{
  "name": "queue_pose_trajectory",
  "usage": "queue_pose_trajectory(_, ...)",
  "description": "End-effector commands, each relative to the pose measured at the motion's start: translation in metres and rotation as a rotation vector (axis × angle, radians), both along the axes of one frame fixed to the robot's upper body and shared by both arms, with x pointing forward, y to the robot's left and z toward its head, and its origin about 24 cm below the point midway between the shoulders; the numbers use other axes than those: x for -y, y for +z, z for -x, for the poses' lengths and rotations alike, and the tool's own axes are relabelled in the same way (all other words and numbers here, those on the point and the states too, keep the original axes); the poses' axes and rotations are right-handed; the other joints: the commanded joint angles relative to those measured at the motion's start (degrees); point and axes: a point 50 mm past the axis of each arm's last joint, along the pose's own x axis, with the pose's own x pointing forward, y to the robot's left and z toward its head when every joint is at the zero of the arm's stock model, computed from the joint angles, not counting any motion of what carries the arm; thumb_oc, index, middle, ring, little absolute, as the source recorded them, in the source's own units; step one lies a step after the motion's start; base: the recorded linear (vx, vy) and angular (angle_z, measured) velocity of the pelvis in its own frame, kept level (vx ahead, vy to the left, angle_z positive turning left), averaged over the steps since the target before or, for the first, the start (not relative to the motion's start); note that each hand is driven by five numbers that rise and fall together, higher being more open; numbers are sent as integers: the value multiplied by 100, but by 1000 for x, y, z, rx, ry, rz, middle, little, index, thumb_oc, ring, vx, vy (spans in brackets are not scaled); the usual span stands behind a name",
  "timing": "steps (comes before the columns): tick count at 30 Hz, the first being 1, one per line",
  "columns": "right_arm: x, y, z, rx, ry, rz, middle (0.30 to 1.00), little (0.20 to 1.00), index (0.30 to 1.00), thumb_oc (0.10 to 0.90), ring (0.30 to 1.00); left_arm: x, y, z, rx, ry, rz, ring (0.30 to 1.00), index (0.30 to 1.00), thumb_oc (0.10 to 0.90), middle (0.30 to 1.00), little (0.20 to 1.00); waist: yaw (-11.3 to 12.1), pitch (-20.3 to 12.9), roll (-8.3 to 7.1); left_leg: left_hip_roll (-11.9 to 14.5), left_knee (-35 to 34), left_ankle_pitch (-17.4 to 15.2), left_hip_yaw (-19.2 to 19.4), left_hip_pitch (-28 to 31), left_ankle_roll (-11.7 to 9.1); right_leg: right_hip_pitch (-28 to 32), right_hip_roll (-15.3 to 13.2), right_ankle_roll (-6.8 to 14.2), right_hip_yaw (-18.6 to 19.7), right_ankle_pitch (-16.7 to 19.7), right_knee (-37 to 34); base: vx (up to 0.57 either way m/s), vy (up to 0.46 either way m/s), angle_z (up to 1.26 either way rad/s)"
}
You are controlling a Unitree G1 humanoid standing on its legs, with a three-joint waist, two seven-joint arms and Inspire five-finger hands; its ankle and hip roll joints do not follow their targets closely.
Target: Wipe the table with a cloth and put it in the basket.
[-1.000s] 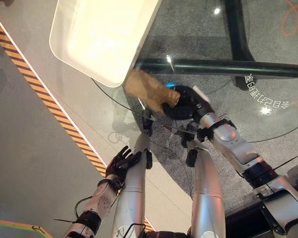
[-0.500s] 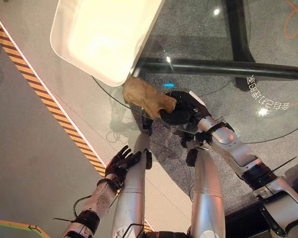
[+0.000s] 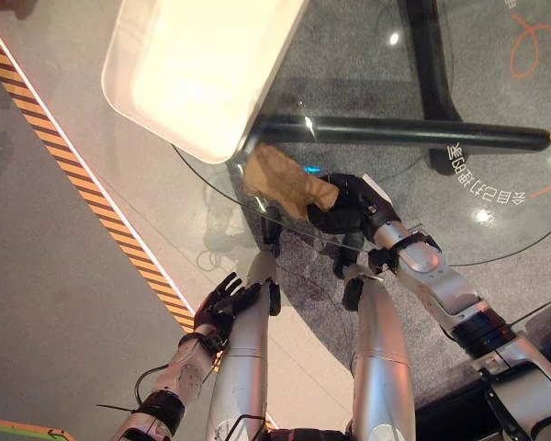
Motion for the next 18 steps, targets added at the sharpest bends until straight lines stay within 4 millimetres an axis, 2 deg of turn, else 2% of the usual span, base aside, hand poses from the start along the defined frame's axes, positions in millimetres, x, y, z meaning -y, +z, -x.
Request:
queue_pose_trajectory(1,-18,39,15,181,163,-100,300,200,300,100,300,-2,-23,43,-40,25,24,900,900,800,900,900,91,-112,29,-170,1040,-1451,527,341,16,174,489,301,37,918,-1314,-13,-40,2)
queue_pose_trajectory(5,-14,37,19,177,154,-116,300,200,300,100,300,-10,-14,43,30,100,71,900,900,800,900,900,117,-112,16,-181,1041,-1478,503,514,10,372,493,276,17,872,-1320,-7,-31,-2)
queue_pose_trajectory(13,-6,33,31,178,149,-173,300,200,300,100,300,-10,11,40,160,113,139,900,900,800,900,900,130,-112,-27,-197,976,-1506,456,855,38,738,522,245,-5,831,-1372,-24,-36,1)
queue_pose_trajectory(14,-5,39,32,200,148,-181,300,200,300,100,300,-10,21,33,200,116,144,900,900,800,900,900,103,-112,-52,-221,902,-1315,483,734,78,643,506,192,-34,1002,-1473,-80,-32,5)
queue_pose_trajectory(18,1,39,38,227,124,-199,300,200,300,100,300,-9,36,30,266,101,199,900,900,800,900,900,73,-112,-71,-218,883,-1321,500,864,93,787,521,197,-21,1000,-1520,-29,-17,3)
